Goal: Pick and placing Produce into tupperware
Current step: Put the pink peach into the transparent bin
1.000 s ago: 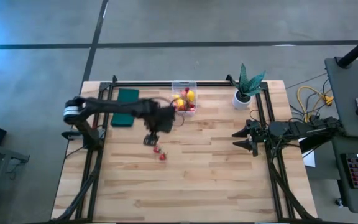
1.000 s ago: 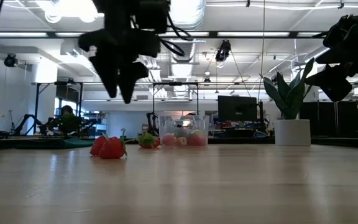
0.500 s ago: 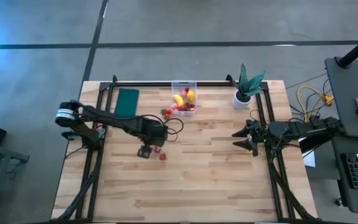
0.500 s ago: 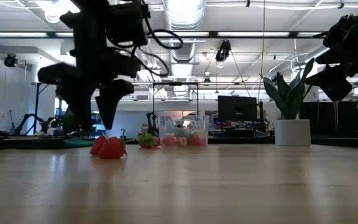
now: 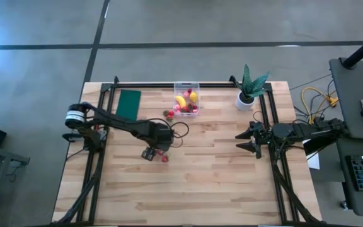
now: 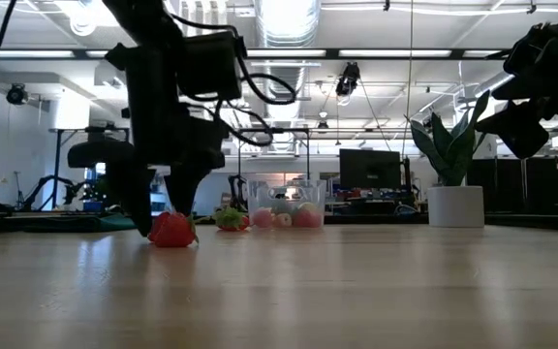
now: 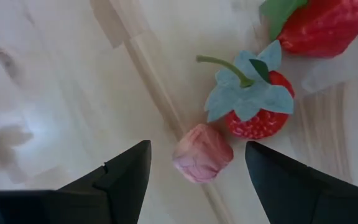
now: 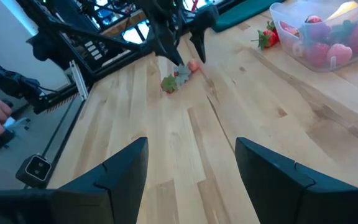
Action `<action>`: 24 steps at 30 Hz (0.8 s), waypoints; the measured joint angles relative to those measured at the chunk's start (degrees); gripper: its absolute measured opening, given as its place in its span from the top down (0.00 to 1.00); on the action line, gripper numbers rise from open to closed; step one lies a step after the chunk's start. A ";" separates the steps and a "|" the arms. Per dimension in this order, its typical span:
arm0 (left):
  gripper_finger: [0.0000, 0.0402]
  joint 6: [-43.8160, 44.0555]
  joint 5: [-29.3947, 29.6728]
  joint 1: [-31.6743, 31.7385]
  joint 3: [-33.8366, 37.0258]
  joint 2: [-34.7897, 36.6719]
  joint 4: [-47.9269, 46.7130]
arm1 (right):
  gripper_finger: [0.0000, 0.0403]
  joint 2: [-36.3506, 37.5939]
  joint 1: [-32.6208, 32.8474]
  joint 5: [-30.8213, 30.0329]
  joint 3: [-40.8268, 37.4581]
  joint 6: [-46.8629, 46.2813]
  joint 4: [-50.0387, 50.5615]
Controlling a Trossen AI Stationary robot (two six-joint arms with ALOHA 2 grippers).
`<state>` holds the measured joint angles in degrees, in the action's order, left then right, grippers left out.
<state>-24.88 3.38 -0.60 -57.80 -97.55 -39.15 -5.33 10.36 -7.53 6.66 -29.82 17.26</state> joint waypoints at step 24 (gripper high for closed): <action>0.74 -0.43 4.86 0.33 -2.01 -1.08 -0.44 | 0.42 -0.07 0.01 0.00 0.00 0.00 0.08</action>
<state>-25.31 8.24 -0.27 -59.81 -98.63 -39.59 -5.41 10.37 -7.53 6.66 -29.82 17.34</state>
